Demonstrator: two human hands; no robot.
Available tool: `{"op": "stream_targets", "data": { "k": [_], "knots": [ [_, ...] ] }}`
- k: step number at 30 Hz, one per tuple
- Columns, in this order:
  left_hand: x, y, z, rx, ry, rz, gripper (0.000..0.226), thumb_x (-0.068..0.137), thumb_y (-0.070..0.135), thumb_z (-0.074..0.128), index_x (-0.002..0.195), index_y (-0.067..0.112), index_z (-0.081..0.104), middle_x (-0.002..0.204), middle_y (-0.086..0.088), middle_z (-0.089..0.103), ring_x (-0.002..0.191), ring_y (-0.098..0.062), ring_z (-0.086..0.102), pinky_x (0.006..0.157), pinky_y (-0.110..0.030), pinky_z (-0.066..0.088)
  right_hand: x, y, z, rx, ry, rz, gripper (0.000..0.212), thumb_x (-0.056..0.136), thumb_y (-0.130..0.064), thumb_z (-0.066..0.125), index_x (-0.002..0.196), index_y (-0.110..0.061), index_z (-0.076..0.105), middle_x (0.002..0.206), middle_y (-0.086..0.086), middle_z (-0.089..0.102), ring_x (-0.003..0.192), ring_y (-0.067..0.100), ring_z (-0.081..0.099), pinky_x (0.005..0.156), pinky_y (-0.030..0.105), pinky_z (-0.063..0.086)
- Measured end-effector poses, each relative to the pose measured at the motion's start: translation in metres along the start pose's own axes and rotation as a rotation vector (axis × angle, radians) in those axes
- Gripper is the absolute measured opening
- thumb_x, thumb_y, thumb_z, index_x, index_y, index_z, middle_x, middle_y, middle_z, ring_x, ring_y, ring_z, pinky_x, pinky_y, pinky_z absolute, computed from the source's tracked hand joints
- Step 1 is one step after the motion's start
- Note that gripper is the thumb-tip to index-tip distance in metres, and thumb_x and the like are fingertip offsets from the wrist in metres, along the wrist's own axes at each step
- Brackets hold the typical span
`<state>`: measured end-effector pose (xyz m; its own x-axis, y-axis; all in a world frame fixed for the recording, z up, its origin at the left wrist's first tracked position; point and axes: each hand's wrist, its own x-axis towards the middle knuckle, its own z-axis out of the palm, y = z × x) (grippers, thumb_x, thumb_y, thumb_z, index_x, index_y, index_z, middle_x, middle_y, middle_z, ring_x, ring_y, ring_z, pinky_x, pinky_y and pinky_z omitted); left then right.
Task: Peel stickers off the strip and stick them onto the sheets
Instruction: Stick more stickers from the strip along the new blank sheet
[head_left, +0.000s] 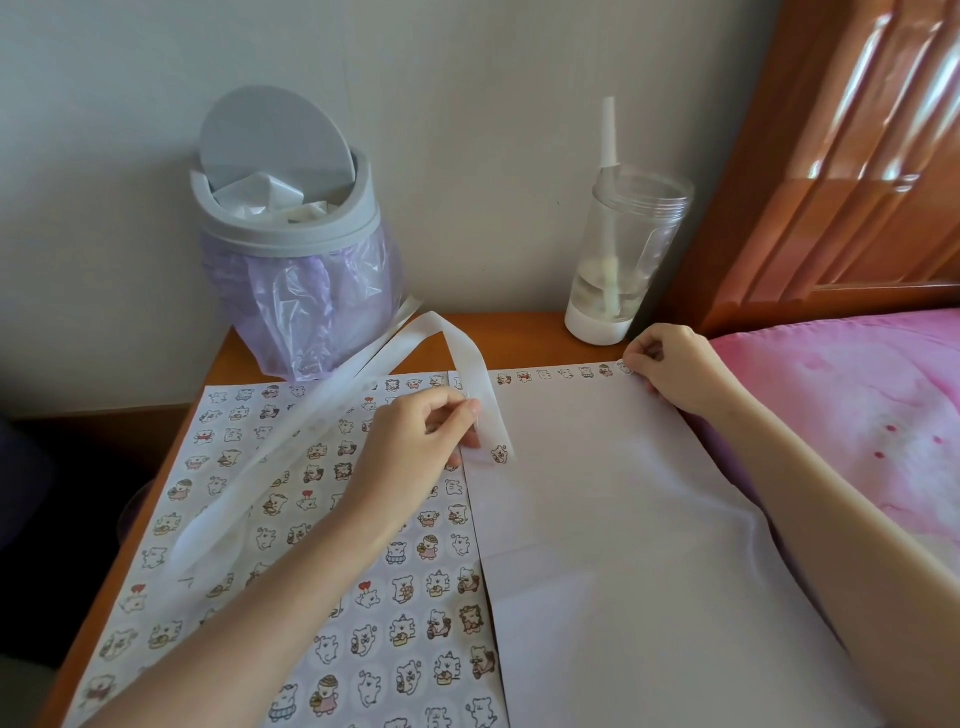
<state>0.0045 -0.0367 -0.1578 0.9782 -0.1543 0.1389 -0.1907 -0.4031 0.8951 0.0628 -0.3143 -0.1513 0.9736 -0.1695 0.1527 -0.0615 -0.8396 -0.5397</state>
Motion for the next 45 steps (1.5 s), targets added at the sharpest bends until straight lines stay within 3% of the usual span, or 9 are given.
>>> {"op": "stream_targets", "data": {
  "k": [3, 6, 14, 22, 27, 33, 38, 42, 45],
  "knots": [
    [0.0003, -0.0001, 0.0004, 0.002, 0.0, -0.002, 0.016, 0.092, 0.023, 0.056, 0.083, 0.017, 0.069, 0.071, 0.006, 0.069, 0.053, -0.001, 0.057, 0.051, -0.005, 0.043, -0.0001, 0.0005, 0.001, 0.003, 0.011, -0.011, 0.008, 0.089, -0.005, 0.057, 0.084, -0.008, 0.062, 0.079, 0.005, 0.063, 0.059, 0.009, 0.05, 0.055, 0.015, 0.04],
    [0.0002, -0.0001, 0.0001, -0.001, -0.001, -0.004, 0.016, 0.092, 0.023, 0.056, 0.084, 0.016, 0.069, 0.072, 0.006, 0.069, 0.054, -0.003, 0.058, 0.052, -0.006, 0.045, -0.0002, 0.0007, 0.0005, 0.021, 0.015, -0.015, 0.007, 0.089, -0.007, 0.059, 0.084, -0.01, 0.062, 0.08, 0.003, 0.062, 0.059, 0.005, 0.05, 0.05, 0.007, 0.04],
    [0.0008, -0.0003, 0.0001, 0.017, -0.001, 0.009, 0.017, 0.092, 0.024, 0.056, 0.086, 0.015, 0.069, 0.071, 0.007, 0.07, 0.054, -0.003, 0.059, 0.053, -0.006, 0.045, -0.003, -0.0014, -0.0001, 0.006, 0.013, -0.026, 0.006, 0.089, -0.007, 0.059, 0.086, -0.009, 0.063, 0.078, 0.002, 0.061, 0.059, 0.003, 0.05, 0.052, 0.007, 0.038],
    [0.0007, -0.0005, 0.0003, 0.014, 0.001, 0.006, 0.017, 0.092, 0.024, 0.056, 0.086, 0.015, 0.069, 0.071, 0.007, 0.069, 0.055, -0.004, 0.059, 0.053, -0.007, 0.046, -0.004, -0.0028, -0.0001, -0.013, 0.024, -0.03, 0.006, 0.085, -0.006, 0.062, 0.088, -0.004, 0.067, 0.083, 0.006, 0.064, 0.077, 0.017, 0.056, 0.068, 0.023, 0.041],
    [0.0004, -0.0002, -0.0001, 0.026, -0.004, 0.012, 0.016, 0.092, 0.024, 0.056, 0.085, 0.017, 0.068, 0.071, 0.007, 0.069, 0.055, -0.002, 0.059, 0.052, -0.006, 0.045, -0.0057, -0.0035, -0.0016, 0.006, 0.015, -0.036, 0.001, 0.085, -0.007, 0.065, 0.084, -0.008, 0.066, 0.083, 0.002, 0.062, 0.071, 0.013, 0.055, 0.058, 0.011, 0.037],
    [-0.0001, -0.0005, -0.0004, 0.029, -0.008, 0.005, 0.017, 0.092, 0.024, 0.055, 0.084, 0.017, 0.068, 0.072, 0.008, 0.069, 0.054, 0.0, 0.058, 0.052, -0.006, 0.045, -0.0041, -0.0012, -0.0005, 0.033, 0.045, 0.023, 0.02, 0.083, -0.012, 0.068, 0.1, -0.014, 0.057, 0.079, 0.002, 0.058, 0.069, 0.014, 0.052, 0.06, 0.02, 0.038],
    [0.0004, 0.0, -0.0007, 0.029, -0.007, 0.007, 0.017, 0.092, 0.024, 0.055, 0.084, 0.016, 0.068, 0.072, 0.007, 0.069, 0.055, 0.0, 0.057, 0.051, -0.005, 0.043, -0.0034, 0.0002, 0.0037, 0.037, 0.101, 0.026, 0.013, 0.085, -0.006, 0.062, 0.097, -0.01, 0.061, 0.082, 0.008, 0.058, 0.075, 0.019, 0.053, 0.057, 0.01, 0.035],
    [0.0, -0.0001, -0.0006, 0.031, -0.005, 0.01, 0.017, 0.092, 0.024, 0.055, 0.083, 0.016, 0.068, 0.071, 0.007, 0.069, 0.054, 0.0, 0.057, 0.052, -0.005, 0.043, -0.0038, -0.0014, 0.0033, 0.051, 0.082, 0.046, 0.016, 0.081, -0.018, 0.072, 0.09, -0.009, 0.062, 0.081, 0.004, 0.059, 0.073, 0.016, 0.052, 0.056, 0.013, 0.035],
    [-0.0006, -0.0001, -0.0008, 0.027, -0.002, 0.008, 0.017, 0.092, 0.023, 0.055, 0.082, 0.016, 0.068, 0.071, 0.007, 0.069, 0.055, -0.001, 0.057, 0.052, -0.005, 0.043, -0.0027, -0.0004, 0.0044, 0.029, 0.089, 0.043, 0.01, 0.083, -0.009, 0.067, 0.093, -0.007, 0.063, 0.084, 0.007, 0.06, 0.074, 0.017, 0.052, 0.057, 0.014, 0.036]
  ]
}}
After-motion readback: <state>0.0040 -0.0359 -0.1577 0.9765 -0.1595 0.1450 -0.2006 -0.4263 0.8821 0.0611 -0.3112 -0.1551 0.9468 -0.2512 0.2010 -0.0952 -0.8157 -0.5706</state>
